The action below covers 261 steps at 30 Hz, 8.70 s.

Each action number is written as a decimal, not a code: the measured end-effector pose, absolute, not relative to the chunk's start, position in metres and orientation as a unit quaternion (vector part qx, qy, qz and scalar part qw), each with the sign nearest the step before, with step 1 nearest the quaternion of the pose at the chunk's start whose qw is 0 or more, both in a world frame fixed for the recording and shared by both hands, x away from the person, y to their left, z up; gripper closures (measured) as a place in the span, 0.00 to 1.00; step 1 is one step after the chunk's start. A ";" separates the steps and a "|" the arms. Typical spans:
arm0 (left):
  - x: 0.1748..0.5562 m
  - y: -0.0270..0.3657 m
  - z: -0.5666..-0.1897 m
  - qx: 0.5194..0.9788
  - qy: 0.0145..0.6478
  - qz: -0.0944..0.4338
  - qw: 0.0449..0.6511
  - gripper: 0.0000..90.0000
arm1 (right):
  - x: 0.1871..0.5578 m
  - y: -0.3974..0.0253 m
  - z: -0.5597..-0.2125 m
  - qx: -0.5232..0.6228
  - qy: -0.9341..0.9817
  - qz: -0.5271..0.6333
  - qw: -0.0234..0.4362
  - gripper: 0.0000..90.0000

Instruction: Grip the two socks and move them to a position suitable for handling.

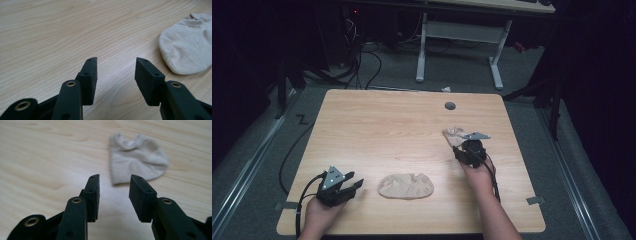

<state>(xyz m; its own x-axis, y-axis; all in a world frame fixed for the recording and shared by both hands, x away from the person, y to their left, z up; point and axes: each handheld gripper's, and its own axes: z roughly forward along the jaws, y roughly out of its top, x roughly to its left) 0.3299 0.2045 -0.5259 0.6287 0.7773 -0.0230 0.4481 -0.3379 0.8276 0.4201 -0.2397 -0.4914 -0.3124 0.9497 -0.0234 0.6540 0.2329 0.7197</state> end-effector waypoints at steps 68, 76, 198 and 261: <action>0.329 0.201 -0.528 0.800 0.377 0.181 0.430 0.57 | 0.453 -0.253 -0.482 0.540 0.761 0.277 0.229 0.90; 0.329 0.201 -0.528 0.802 0.376 0.178 0.429 0.57 | 0.424 -0.260 -0.505 0.554 0.761 0.267 0.208 0.85; 0.327 0.206 -0.526 0.795 0.379 0.180 0.439 0.57 | 0.420 -0.049 -0.411 0.351 0.811 0.428 0.189 0.97; 0.426 0.104 -0.527 0.811 0.398 0.165 0.396 0.57 | 0.411 -0.190 -0.520 0.476 0.776 0.369 0.188 0.62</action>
